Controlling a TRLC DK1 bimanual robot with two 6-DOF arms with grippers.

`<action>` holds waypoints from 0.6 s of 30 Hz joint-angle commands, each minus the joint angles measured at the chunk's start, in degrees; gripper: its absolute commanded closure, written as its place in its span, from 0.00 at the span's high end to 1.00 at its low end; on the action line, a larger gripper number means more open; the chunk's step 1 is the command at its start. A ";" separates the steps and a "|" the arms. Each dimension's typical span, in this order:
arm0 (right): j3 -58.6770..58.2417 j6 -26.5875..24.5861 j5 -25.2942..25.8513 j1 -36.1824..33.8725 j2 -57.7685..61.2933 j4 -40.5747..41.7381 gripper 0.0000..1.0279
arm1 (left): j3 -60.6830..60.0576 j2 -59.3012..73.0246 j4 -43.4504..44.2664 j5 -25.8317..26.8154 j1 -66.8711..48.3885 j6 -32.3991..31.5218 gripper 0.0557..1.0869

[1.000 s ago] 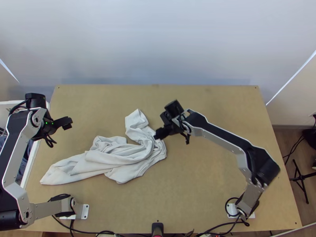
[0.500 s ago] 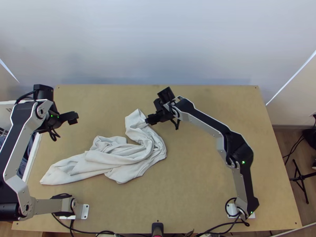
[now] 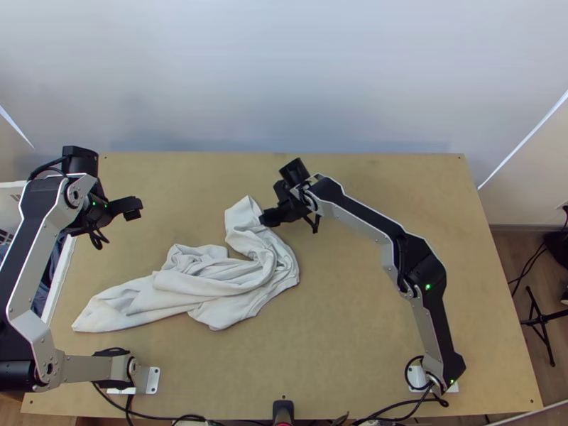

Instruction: Fold the t-shirt

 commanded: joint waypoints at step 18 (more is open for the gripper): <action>-6.41 -1.18 0.01 1.67 -5.09 0.78 0.45 | -1.56 -0.91 -0.21 0.05 -0.27 -0.54 0.96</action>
